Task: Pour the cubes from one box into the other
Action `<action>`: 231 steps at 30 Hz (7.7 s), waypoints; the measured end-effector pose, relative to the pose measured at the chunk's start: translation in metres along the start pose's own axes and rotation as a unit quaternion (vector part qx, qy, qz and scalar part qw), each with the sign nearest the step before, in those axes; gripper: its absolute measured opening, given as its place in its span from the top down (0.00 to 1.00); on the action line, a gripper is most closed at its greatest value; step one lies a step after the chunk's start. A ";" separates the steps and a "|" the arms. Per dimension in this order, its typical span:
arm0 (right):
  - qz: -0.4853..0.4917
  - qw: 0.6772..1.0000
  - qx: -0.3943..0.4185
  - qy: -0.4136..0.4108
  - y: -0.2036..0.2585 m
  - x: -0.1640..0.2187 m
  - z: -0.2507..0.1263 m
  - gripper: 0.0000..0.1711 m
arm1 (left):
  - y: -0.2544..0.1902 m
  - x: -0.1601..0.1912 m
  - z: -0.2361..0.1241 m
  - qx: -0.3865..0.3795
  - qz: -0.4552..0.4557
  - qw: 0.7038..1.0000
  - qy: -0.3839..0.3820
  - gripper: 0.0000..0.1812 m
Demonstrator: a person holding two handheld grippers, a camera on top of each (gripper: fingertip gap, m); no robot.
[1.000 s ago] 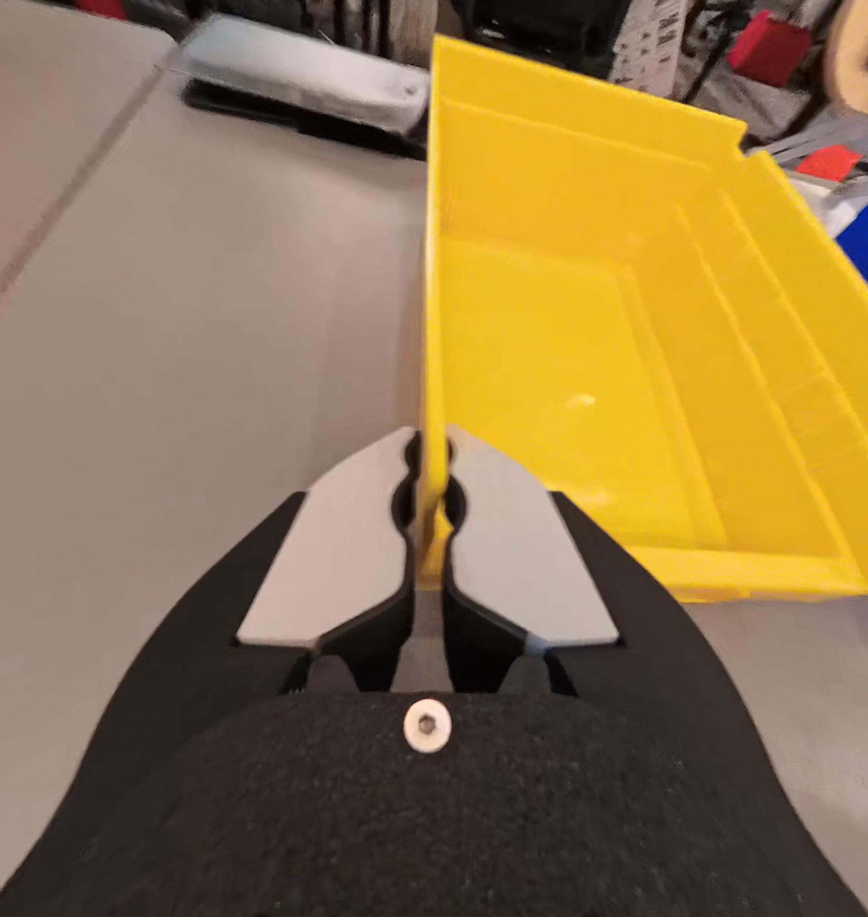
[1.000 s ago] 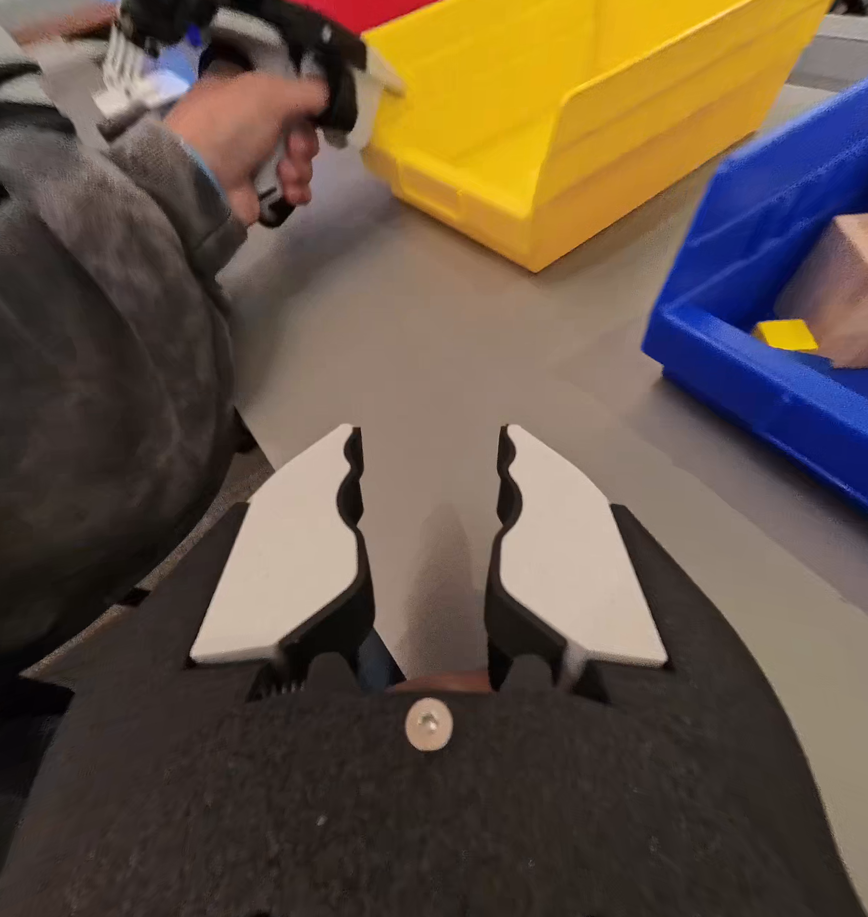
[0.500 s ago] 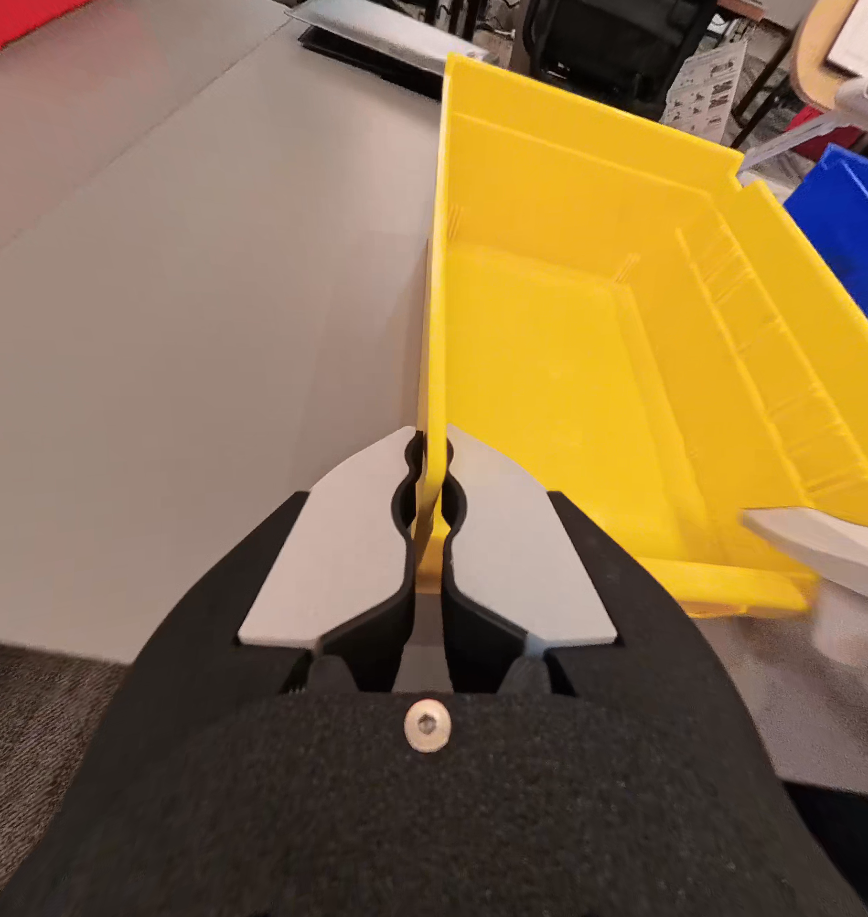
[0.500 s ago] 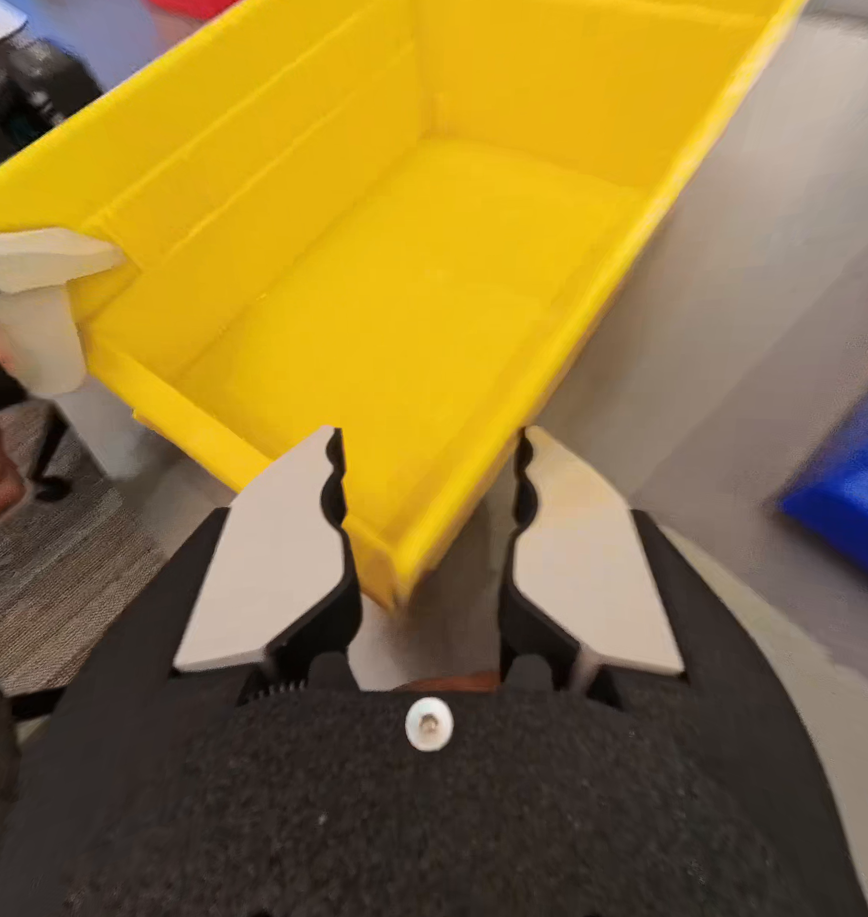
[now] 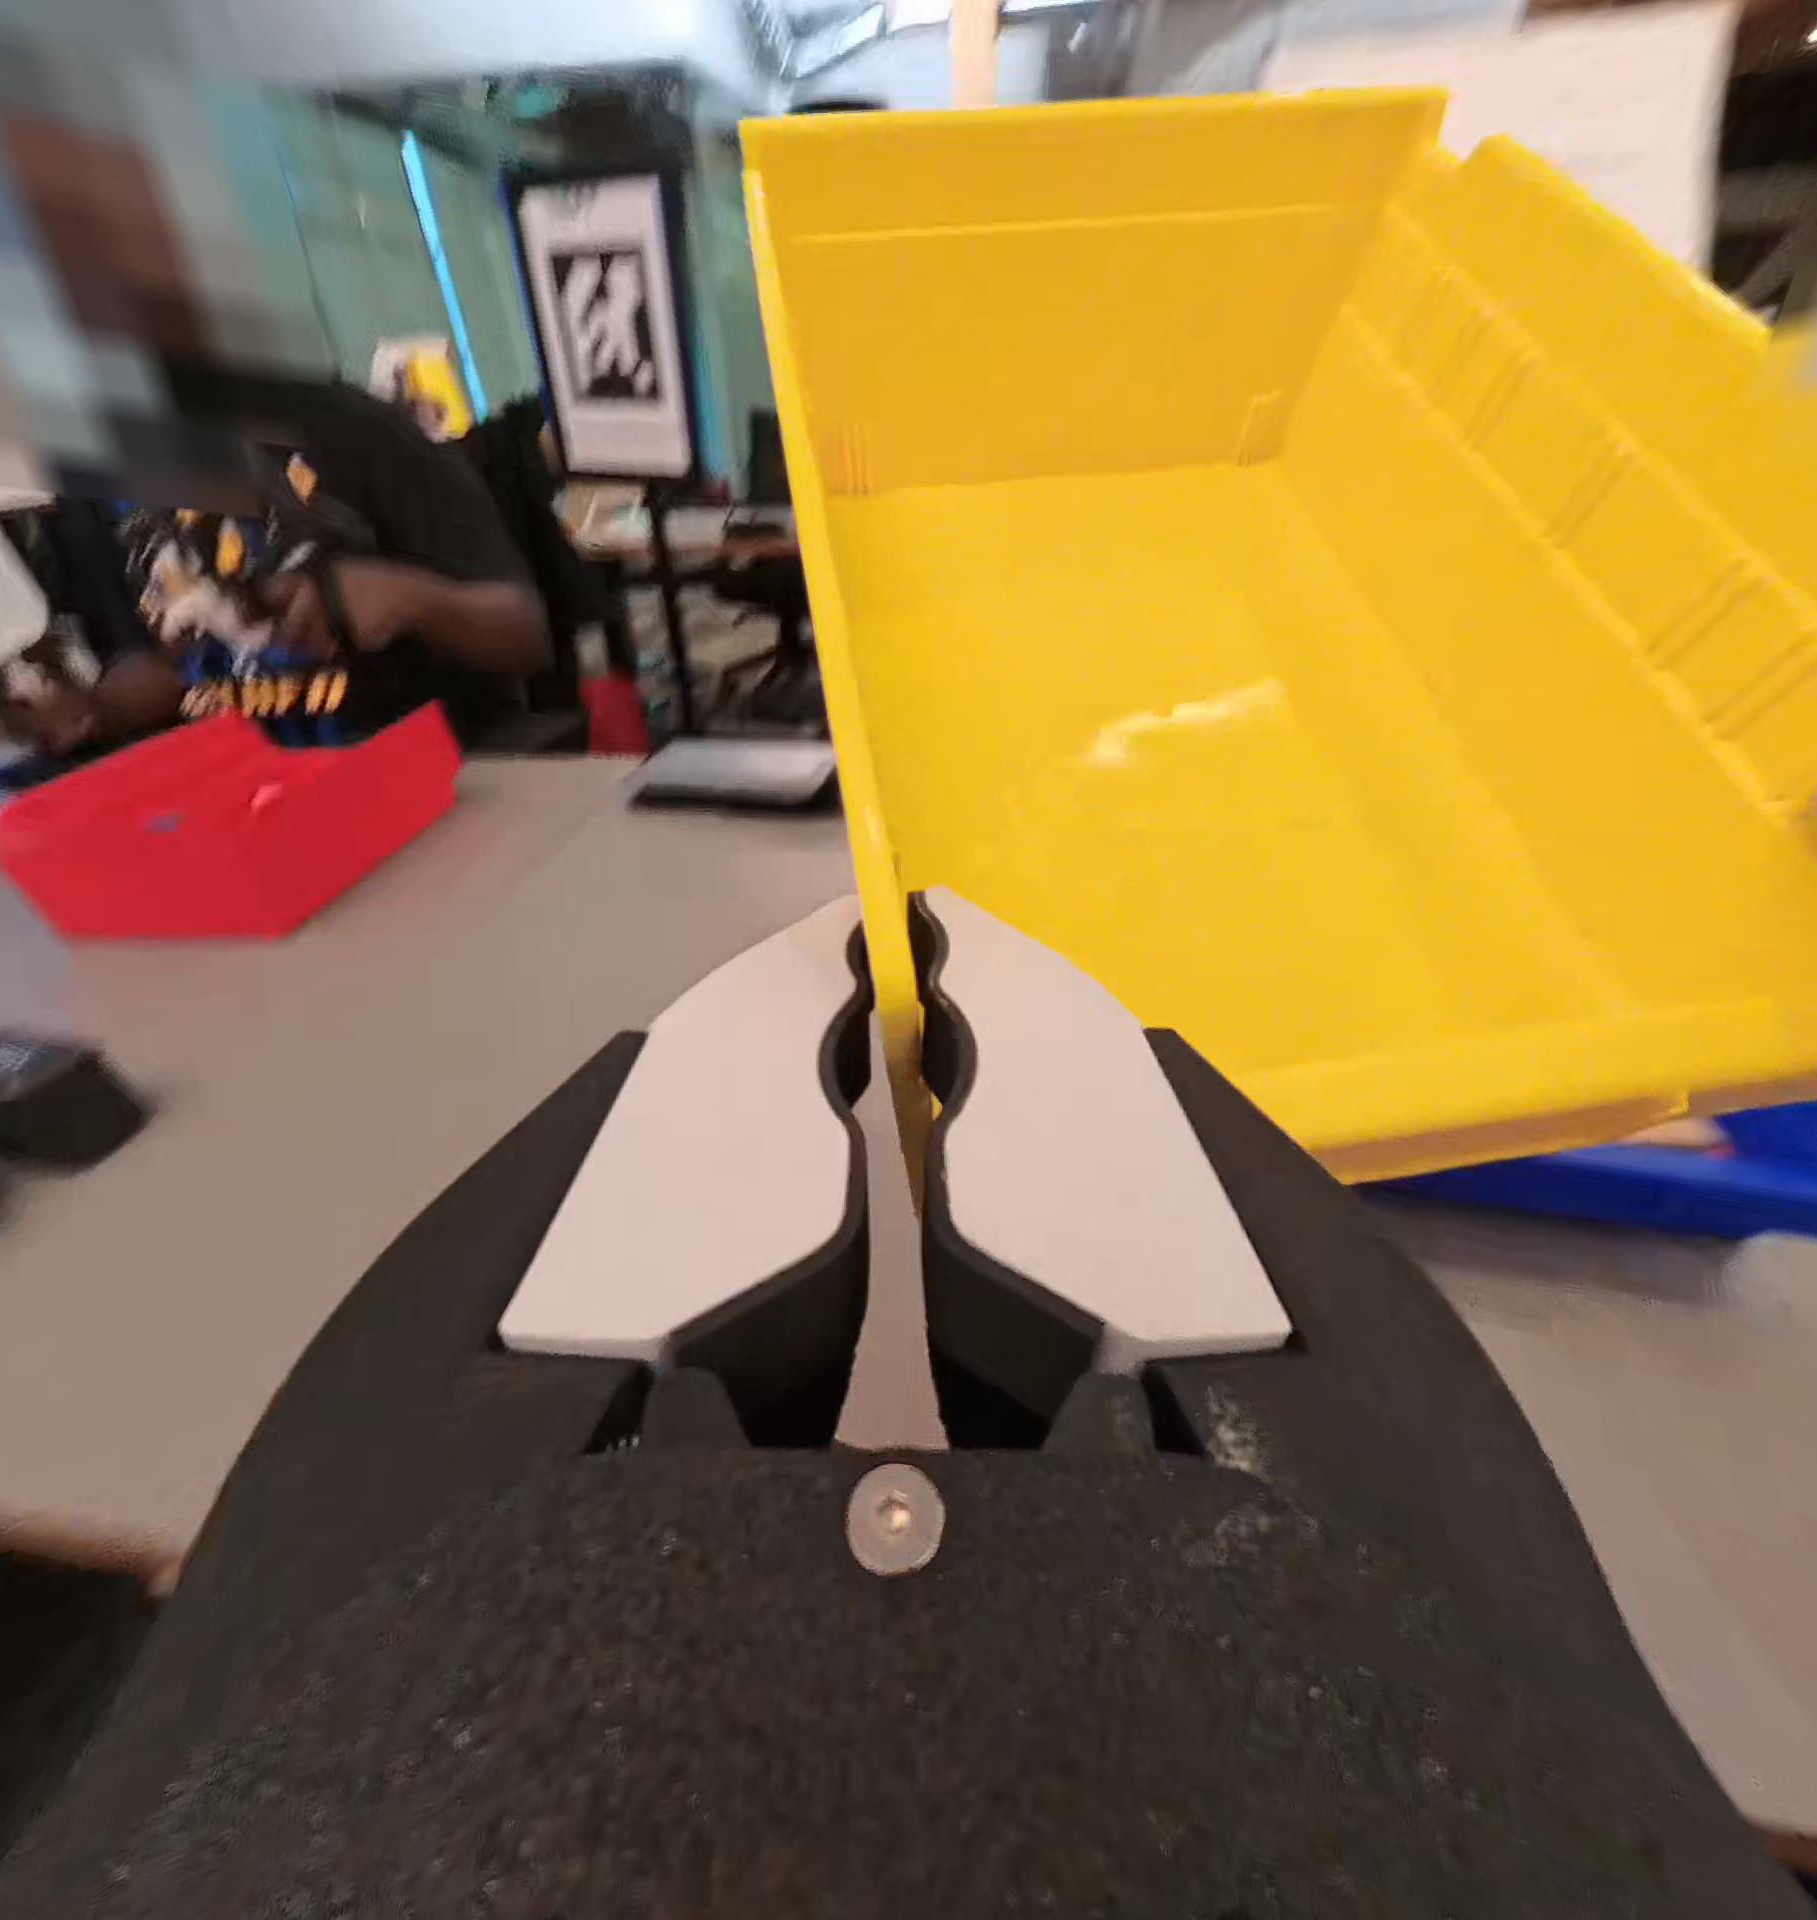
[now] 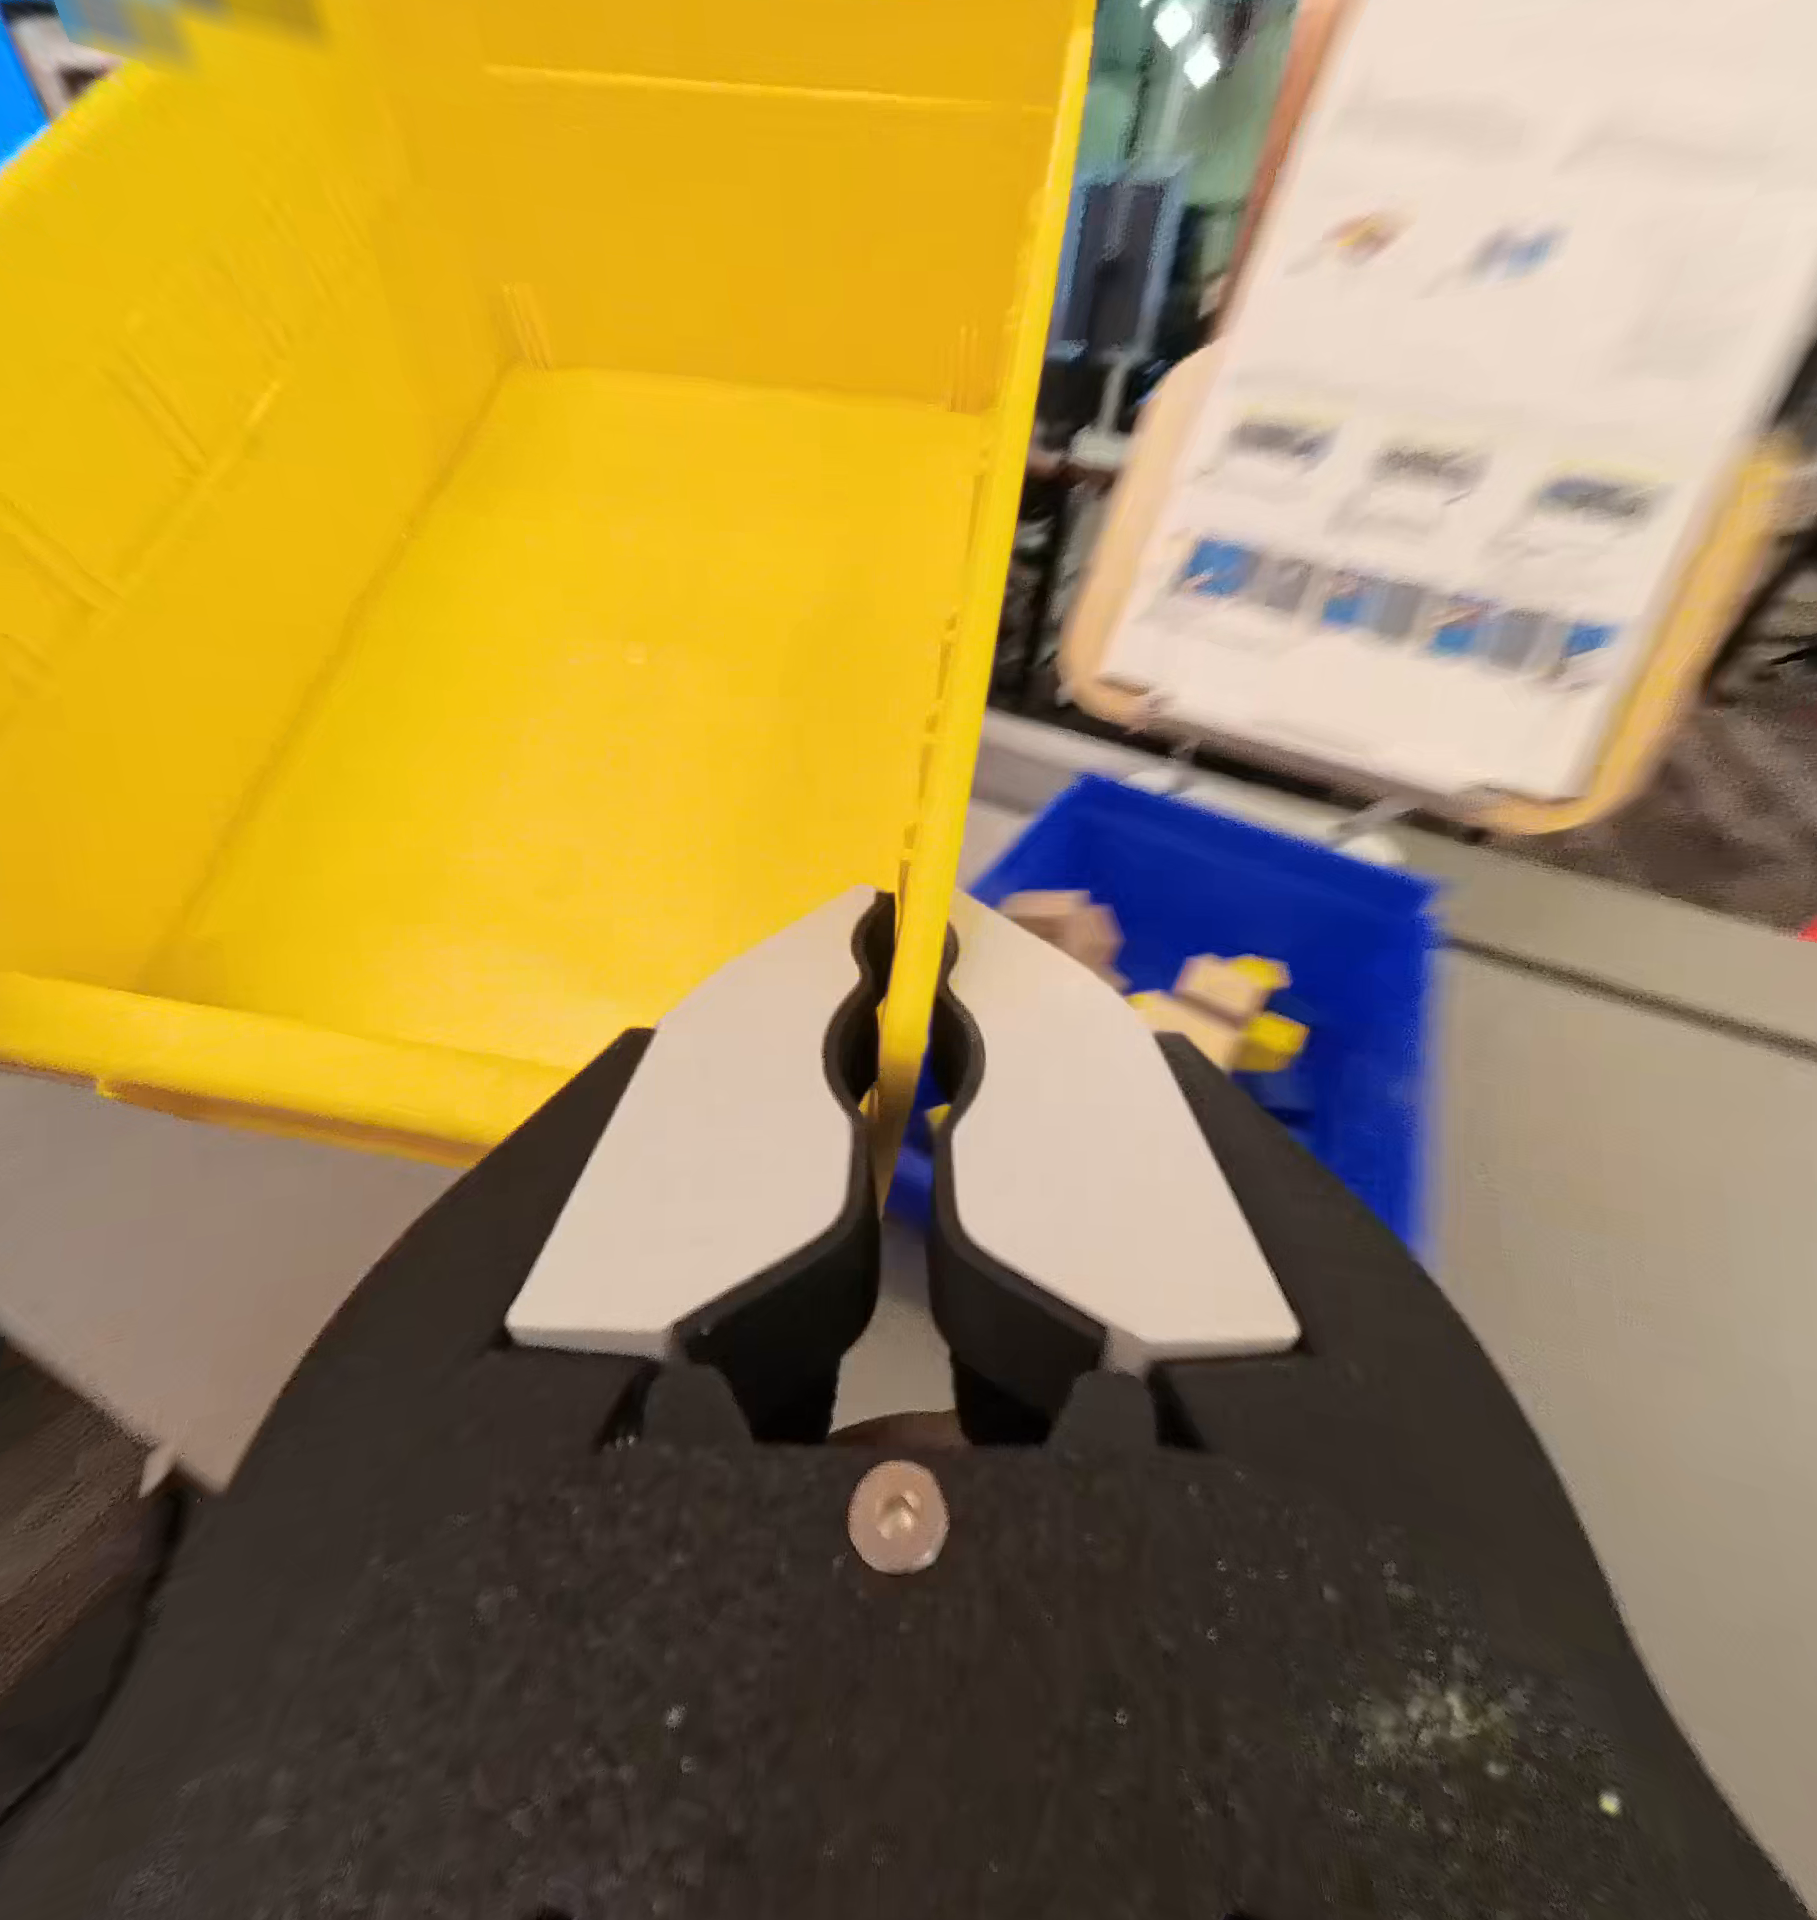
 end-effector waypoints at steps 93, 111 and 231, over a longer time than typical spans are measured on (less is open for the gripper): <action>0.105 0.968 -0.158 0.165 0.018 0.090 0.103 0.86 | 0.142 0.092 0.151 0.049 -0.108 0.983 0.143 0.72; 0.192 0.962 0.184 0.065 -0.360 0.188 -0.113 0.80 | 0.028 0.117 0.091 0.151 -0.046 0.982 0.104 0.76; 0.284 0.948 0.126 0.074 -0.579 0.058 0.118 0.98 | -0.468 -0.001 0.319 0.261 0.192 0.930 -0.172 0.99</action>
Point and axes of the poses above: each gripper's, where its closed fingertips meet, z out along the fingers, x out of its underside, y = z × x across the jaws, the point moved 8 cm from there along -z, back along the fingers, and after that the axes turned 2 degrees about x, right-handed, at the moved point
